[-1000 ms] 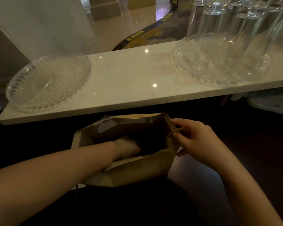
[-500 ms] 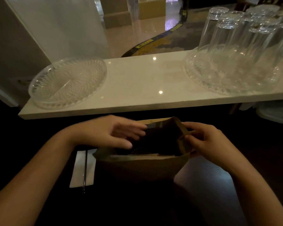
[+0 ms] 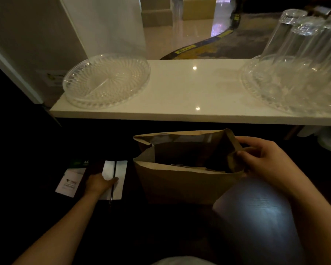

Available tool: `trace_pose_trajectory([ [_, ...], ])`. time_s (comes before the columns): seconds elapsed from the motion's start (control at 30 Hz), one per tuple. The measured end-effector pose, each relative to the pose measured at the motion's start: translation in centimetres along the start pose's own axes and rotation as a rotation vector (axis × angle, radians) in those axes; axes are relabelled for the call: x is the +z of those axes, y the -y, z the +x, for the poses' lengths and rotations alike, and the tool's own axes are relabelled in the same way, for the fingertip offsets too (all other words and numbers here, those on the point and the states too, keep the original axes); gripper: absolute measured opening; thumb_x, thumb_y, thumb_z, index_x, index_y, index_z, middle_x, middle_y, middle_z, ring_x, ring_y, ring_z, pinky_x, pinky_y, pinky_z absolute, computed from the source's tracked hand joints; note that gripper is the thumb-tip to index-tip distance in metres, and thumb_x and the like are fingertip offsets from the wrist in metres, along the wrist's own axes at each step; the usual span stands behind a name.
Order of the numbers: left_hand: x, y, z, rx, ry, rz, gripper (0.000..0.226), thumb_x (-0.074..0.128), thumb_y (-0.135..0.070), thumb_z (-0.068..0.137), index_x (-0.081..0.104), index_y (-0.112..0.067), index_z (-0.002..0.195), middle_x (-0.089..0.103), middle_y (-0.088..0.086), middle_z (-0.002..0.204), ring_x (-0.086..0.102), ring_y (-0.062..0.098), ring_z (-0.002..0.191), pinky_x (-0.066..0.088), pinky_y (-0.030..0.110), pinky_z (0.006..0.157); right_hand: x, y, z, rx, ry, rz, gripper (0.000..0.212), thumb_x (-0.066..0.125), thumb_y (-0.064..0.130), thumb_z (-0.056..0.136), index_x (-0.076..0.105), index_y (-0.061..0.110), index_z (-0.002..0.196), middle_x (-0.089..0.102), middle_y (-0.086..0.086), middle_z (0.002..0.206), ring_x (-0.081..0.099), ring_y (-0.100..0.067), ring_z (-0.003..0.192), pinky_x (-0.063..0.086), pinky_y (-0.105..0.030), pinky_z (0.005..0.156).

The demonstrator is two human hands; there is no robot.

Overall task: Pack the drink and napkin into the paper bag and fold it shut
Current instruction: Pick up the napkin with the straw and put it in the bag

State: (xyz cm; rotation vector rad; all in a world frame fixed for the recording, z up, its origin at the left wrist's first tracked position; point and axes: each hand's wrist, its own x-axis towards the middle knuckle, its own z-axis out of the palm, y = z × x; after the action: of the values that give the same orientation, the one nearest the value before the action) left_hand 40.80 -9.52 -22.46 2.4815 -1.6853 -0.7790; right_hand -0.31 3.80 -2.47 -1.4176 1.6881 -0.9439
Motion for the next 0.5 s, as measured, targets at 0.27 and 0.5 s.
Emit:
trace_pose_trajectory([
  [0.27, 1.4, 0.0, -0.3, -0.056, -0.048, -0.112, 0.053, 0.075, -0.03, 0.073, 0.055, 0.007, 0.105, 0.06, 0.027, 0.111, 0.057, 0.039, 0.099, 0.045, 0.038, 0.071, 0.0, -0.5, -0.4, 0.016, -0.016, -0.042, 0.042, 0.052, 0.007, 0.088, 0.06, 0.041, 0.11, 0.074, 0.002, 0.088, 0.071, -0.008, 0.075, 0.056, -0.021, 0.056],
  [0.5, 1.2, 1.1, 0.2, -0.042, 0.047, -0.325, 0.038, 0.077, -0.015, 0.072, 0.065, 0.007, 0.1, 0.065, 0.026, 0.109, 0.058, 0.031, 0.088, 0.04, 0.028, 0.066, 0.0, -0.7, -0.6, 0.0, -0.021, -0.06, 0.041, 0.053, 0.01, 0.088, 0.059, 0.047, 0.106, 0.075, 0.006, 0.085, 0.071, -0.006, 0.076, 0.056, -0.02, 0.055],
])
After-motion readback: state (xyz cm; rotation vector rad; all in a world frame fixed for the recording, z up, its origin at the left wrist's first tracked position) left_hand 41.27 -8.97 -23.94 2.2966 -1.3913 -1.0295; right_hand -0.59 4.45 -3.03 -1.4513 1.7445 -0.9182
